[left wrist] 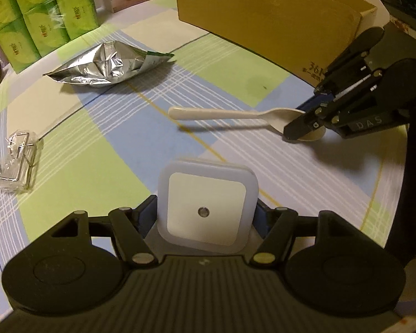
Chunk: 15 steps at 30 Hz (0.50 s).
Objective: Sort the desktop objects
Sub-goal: 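Lift the spoon and night light and carry both toward the cardboard box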
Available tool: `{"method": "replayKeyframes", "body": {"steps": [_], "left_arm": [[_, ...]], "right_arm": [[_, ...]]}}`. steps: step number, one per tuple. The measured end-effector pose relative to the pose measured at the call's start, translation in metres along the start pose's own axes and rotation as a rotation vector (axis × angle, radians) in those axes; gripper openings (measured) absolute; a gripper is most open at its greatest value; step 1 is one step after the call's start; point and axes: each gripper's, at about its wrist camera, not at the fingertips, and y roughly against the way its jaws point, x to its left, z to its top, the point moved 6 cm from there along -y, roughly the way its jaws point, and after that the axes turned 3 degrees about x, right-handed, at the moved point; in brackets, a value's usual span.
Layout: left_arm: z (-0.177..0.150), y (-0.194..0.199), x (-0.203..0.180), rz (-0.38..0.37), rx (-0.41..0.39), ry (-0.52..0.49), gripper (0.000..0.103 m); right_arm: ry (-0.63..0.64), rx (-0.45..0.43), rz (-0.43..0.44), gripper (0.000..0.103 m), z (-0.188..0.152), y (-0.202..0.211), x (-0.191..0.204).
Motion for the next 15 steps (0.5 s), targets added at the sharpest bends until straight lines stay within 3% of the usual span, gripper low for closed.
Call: {"method": "replayKeyframes", "body": {"steps": [8, 15], "left_arm": [[0.009, 0.002, 0.0, -0.007, -0.01, 0.012, 0.062], [0.019, 0.008, 0.003, 0.026, -0.029, 0.035, 0.062]], "right_arm": [[0.0, 0.001, -0.001, 0.007, 0.0, -0.002, -0.001], [-0.023, -0.053, -0.008, 0.007, 0.006, 0.008, -0.003]]}}
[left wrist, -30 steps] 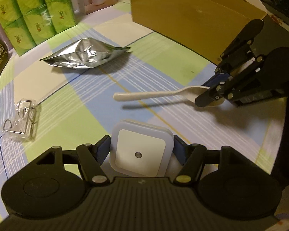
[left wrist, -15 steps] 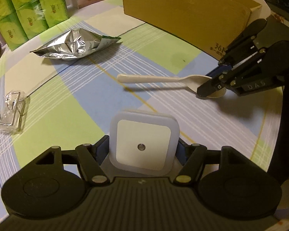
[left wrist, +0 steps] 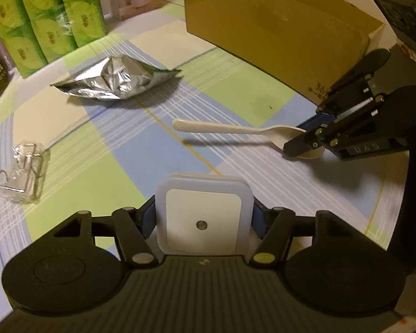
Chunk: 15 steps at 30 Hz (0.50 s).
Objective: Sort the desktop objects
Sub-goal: 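Lift the spoon and night light and carry both toward the cardboard box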
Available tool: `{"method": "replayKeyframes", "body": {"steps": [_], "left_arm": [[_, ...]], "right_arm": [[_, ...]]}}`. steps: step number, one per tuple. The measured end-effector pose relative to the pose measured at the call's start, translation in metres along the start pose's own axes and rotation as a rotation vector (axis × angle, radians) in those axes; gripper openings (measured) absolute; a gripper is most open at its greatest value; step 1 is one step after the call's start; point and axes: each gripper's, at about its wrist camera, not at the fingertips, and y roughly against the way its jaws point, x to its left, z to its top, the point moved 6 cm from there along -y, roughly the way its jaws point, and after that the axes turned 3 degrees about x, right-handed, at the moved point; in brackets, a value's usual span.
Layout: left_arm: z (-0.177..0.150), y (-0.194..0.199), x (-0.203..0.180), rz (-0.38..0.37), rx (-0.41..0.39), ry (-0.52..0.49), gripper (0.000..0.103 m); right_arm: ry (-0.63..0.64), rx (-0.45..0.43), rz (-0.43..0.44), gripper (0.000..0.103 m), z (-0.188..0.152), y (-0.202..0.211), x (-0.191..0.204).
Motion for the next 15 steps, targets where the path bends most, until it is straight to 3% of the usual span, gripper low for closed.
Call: {"method": "replayKeyframes", "body": {"steps": [15], "left_arm": [[0.041, 0.015, 0.014, 0.105, -0.038, 0.121, 0.062]], "right_arm": [[-0.015, -0.105, -0.028, 0.007, 0.018, 0.02, -0.003]]}}
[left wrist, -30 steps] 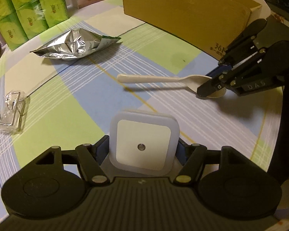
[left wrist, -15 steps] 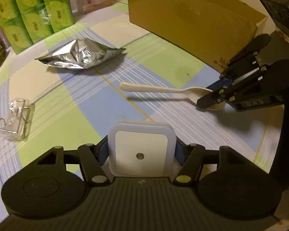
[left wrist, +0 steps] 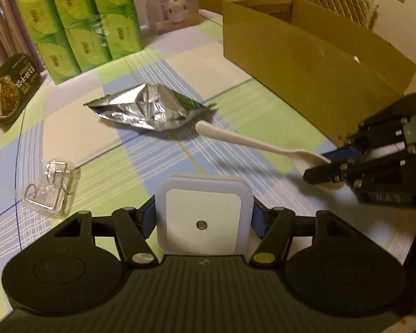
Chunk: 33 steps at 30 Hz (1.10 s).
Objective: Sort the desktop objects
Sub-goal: 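Lift the spoon and night light and carry both toward the cardboard box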
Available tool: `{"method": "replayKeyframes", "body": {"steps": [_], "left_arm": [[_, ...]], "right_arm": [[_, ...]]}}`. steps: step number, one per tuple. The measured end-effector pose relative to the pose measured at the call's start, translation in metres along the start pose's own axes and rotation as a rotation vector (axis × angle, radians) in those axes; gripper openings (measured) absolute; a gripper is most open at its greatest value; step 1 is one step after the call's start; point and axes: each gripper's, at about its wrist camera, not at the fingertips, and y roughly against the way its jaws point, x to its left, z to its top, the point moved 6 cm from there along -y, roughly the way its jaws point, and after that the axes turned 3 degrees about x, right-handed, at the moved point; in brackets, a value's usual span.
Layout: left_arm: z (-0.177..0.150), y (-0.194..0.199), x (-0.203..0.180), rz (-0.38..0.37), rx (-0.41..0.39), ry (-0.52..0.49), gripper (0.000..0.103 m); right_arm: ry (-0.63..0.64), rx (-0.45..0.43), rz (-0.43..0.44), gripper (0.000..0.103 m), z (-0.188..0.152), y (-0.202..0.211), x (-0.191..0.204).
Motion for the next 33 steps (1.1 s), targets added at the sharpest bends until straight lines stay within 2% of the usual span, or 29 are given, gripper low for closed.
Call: {"method": "replayKeyframes", "body": {"steps": [7, 17, 33], "left_arm": [[0.016, 0.004, 0.0, 0.03, -0.029, 0.036, 0.062], [0.044, 0.021, -0.002, 0.053, -0.111, 0.086, 0.062], [0.094, 0.038, -0.018, 0.029, -0.219, 0.103, 0.062]], "right_arm": [[-0.01, -0.047, -0.023, 0.007, 0.007, 0.009, -0.006], [-0.016, -0.164, -0.078, 0.007, 0.029, 0.033, -0.015], [0.002, -0.298, -0.176, 0.007, 0.059, 0.074, -0.039]]}}
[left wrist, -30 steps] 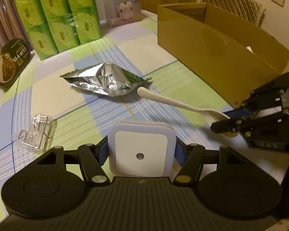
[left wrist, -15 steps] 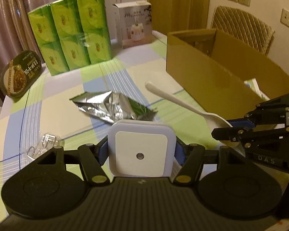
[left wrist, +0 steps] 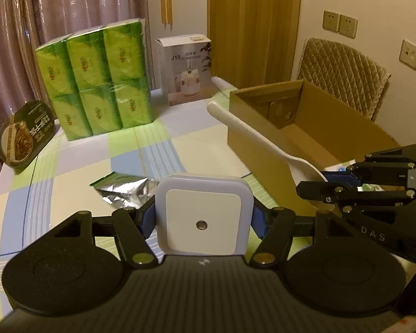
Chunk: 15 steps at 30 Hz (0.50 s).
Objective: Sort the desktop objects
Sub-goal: 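Lift the spoon and night light and carry both toward the cardboard box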
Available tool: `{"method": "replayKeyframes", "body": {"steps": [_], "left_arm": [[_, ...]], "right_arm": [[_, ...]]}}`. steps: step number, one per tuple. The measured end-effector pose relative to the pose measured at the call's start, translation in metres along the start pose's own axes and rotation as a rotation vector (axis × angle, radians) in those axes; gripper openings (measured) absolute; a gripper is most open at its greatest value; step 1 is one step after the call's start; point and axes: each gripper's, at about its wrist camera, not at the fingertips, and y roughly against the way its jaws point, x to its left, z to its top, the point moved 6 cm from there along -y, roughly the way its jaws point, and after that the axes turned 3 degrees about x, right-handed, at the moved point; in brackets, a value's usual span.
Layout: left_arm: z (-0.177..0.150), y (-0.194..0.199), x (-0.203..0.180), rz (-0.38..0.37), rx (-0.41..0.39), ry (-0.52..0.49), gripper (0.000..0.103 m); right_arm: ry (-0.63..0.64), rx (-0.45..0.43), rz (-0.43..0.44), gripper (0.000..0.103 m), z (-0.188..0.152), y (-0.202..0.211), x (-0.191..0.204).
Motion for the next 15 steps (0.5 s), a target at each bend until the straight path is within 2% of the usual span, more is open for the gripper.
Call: {"method": "replayKeyframes", "body": {"steps": [6, 15], "left_arm": [[0.01, -0.004, -0.015, -0.021, -0.015, -0.001, 0.062], [0.023, -0.011, -0.041, -0.071, -0.034, -0.01, 0.062]], "right_arm": [[-0.032, -0.055, -0.049, 0.007, 0.012, 0.015, -0.026], [-0.079, -0.078, -0.105, 0.007, 0.01, 0.028, -0.057]]}}
